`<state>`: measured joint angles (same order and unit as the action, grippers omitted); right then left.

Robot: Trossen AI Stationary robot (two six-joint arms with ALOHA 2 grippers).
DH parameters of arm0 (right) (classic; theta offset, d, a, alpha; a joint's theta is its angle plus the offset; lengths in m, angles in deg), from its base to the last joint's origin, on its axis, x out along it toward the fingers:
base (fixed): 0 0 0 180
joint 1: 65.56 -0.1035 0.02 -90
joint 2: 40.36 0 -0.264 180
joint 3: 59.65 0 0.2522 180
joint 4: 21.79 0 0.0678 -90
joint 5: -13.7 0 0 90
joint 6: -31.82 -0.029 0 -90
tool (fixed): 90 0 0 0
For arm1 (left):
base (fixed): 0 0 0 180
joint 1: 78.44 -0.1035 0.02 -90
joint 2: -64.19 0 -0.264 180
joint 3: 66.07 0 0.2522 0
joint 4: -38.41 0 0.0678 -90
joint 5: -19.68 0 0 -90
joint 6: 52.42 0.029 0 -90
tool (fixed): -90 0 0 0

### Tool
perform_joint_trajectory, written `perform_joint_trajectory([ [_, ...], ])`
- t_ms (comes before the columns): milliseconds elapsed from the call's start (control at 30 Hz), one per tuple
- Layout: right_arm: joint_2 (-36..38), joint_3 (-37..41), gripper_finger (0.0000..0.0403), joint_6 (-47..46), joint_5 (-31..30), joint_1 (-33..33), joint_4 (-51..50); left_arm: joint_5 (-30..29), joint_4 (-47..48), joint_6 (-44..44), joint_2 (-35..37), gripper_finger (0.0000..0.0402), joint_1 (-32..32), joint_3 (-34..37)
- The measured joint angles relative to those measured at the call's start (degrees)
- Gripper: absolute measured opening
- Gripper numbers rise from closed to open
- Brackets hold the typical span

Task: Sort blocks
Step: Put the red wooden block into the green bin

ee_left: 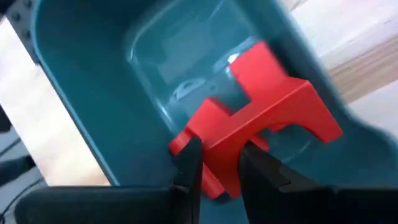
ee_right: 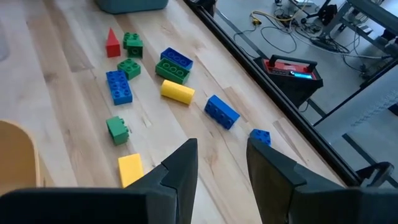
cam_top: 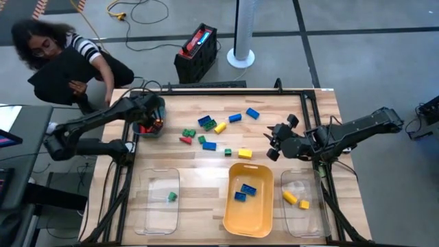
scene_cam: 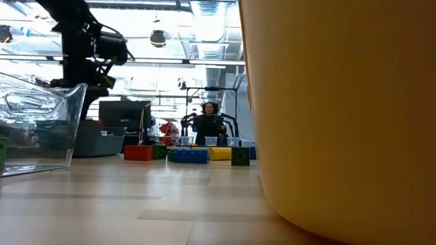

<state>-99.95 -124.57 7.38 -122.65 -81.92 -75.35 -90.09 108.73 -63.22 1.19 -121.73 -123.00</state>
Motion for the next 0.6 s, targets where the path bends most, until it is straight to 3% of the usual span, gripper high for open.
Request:
perform_joint_trajectory([
  [100, 0.0, 0.0, 0.0152, 0.23, -0.02, 0.02, -0.01, 0.25, -0.08, -0.02, 0.04, 0.0085, -0.13, 0.46],
  [333, 0.0, 0.0, 0.0152, 0.3, 0.0, 0.0, 0.0, 1.27, -0.11, -0.4, 0.06, 0.0168, -0.07, 0.14],
  [467, -0.01, 0.0, 0.0152, 0.31, 0.0, 0.0, 0.24, 1.5, -0.21, 2.2, 0.04, 0.0181, 0.61, -1.85],
  [600, 0.0, 0.0, 0.0152, 0.61, -0.02, 0.0, 0.88, 1.51, -2.42, 5.58, 0.06, 0.0183, 5.46, -4.62],
])
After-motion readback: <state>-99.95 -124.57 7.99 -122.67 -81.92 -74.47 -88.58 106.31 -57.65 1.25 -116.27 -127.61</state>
